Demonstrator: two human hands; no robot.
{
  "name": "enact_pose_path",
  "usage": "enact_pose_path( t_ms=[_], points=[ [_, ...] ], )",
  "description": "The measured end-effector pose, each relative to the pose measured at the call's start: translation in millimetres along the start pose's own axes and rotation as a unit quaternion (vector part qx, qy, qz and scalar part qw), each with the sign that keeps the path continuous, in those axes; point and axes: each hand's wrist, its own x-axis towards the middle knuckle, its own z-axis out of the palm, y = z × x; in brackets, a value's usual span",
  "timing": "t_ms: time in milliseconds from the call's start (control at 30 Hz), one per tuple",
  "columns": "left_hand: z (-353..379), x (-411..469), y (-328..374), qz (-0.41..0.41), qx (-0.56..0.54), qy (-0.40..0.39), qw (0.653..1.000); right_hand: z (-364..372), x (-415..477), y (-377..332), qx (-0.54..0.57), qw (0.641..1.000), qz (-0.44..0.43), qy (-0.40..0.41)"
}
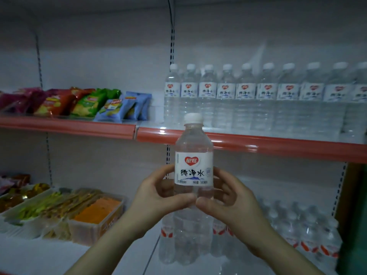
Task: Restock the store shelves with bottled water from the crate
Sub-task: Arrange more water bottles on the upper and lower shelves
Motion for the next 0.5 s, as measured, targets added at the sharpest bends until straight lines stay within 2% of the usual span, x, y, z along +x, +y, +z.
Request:
enact_pose_path(
  t_ms=[333, 500],
  points=[
    [47, 43, 50, 0.054, -0.029, -0.015, 0.998, -47, 11, -52, 0.024, 0.996, -0.064, 0.063],
    [63, 57, 63, 0.060, -0.037, 0.011, 0.997, -67, 18, -67, 0.012, 0.997, -0.058, 0.047]
  ],
)
